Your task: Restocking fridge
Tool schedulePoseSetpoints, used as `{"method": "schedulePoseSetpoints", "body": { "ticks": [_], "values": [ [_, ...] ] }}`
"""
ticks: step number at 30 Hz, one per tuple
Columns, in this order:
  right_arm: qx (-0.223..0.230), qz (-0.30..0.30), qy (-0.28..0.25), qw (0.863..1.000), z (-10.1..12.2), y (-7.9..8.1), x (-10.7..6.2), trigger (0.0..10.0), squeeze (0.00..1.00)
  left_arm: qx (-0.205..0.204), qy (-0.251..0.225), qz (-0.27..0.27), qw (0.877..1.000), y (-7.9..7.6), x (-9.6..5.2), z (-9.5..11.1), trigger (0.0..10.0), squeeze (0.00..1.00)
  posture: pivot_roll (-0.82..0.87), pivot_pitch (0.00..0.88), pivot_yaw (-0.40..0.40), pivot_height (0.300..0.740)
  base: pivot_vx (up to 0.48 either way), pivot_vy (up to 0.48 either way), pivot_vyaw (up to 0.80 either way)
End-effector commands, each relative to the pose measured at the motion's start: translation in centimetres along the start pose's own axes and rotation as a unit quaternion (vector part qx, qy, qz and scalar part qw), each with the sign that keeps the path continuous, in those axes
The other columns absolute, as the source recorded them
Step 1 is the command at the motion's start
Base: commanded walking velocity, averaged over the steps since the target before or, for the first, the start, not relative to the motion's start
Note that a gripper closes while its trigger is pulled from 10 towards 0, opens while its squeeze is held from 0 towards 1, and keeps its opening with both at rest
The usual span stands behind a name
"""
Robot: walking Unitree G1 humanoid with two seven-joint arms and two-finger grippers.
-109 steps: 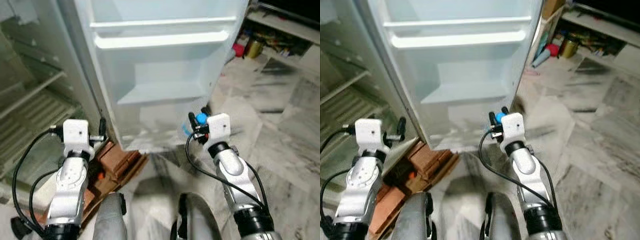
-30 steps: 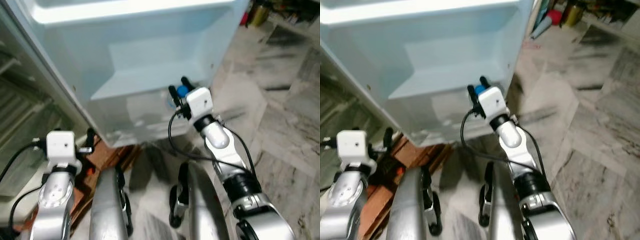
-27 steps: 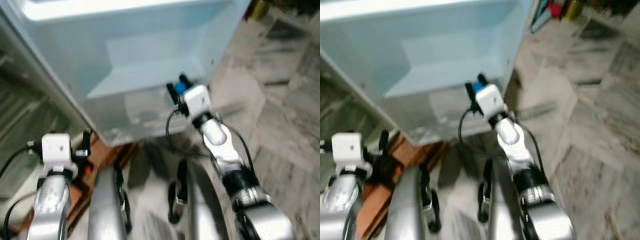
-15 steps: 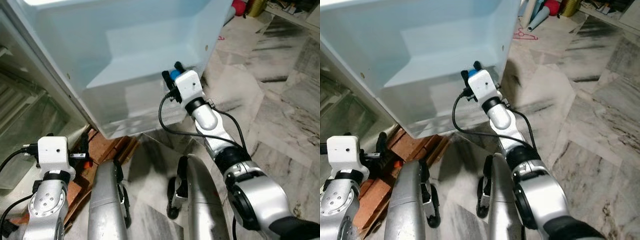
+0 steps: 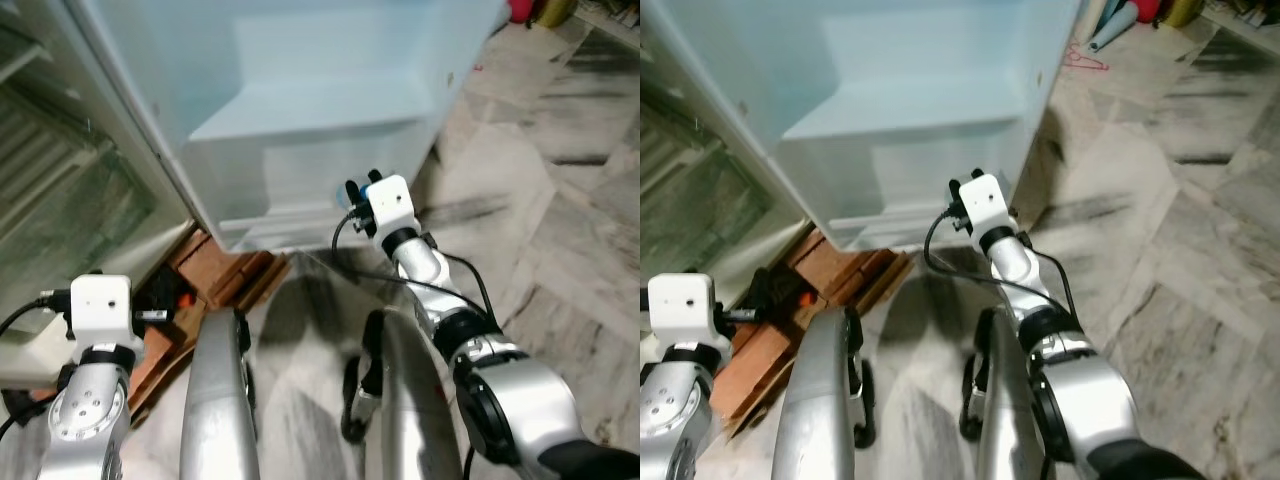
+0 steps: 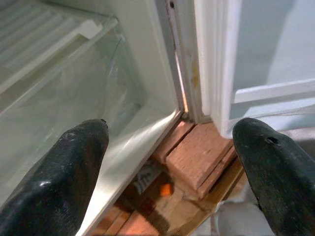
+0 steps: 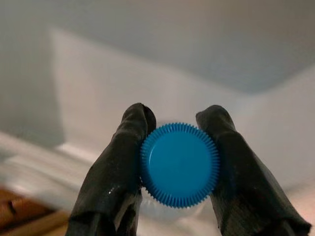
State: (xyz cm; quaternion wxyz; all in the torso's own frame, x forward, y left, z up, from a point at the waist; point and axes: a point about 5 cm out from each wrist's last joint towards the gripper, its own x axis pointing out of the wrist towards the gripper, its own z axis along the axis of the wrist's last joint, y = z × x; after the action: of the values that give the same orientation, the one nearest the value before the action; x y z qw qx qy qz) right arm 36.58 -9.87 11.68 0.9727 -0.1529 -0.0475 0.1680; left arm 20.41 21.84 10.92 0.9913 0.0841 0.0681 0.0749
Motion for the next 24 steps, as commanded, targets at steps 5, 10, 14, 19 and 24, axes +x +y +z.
{"method": "schedulePoseSetpoints", "body": {
  "ticks": [5,10,14,19,24],
  "values": [
    [0.010,0.008,0.069,0.998,-2.8,0.5,-1.3,10.0,0.00,0.004,0.005,-0.004,1.000,0.2,-0.6,0.1,10.0,0.00,0.23,0.368,-0.012,0.568,0.000,0.000,0.00],
    [0.007,0.006,0.074,0.997,-2.9,0.4,-1.3,10.0,0.00,0.005,0.012,-0.004,1.000,0.2,-0.8,0.0,10.0,0.00,0.22,0.379,-0.014,0.568,0.000,0.000,0.00],
    [-0.001,-0.003,0.080,0.997,-2.9,-0.2,-1.2,10.0,0.00,0.005,0.013,-0.007,1.000,0.1,-0.7,0.0,10.0,0.00,0.22,0.382,-0.014,0.568,0.000,0.000,0.00],
    [0.000,-0.015,0.076,0.997,-2.7,-1.0,-1.1,10.0,1.00,0.005,0.015,-0.009,1.000,0.0,-0.5,0.0,10.0,0.00,0.22,0.378,-0.017,0.568,0.000,0.000,0.00],
    [-0.013,-0.024,0.046,0.999,-1.4,-1.8,-0.5,10.0,1.00,0.003,0.015,-0.008,1.000,-0.1,-0.1,-0.1,10.0,0.00,0.21,0.367,-0.021,0.568,0.000,0.000,0.00]
  ]
}}
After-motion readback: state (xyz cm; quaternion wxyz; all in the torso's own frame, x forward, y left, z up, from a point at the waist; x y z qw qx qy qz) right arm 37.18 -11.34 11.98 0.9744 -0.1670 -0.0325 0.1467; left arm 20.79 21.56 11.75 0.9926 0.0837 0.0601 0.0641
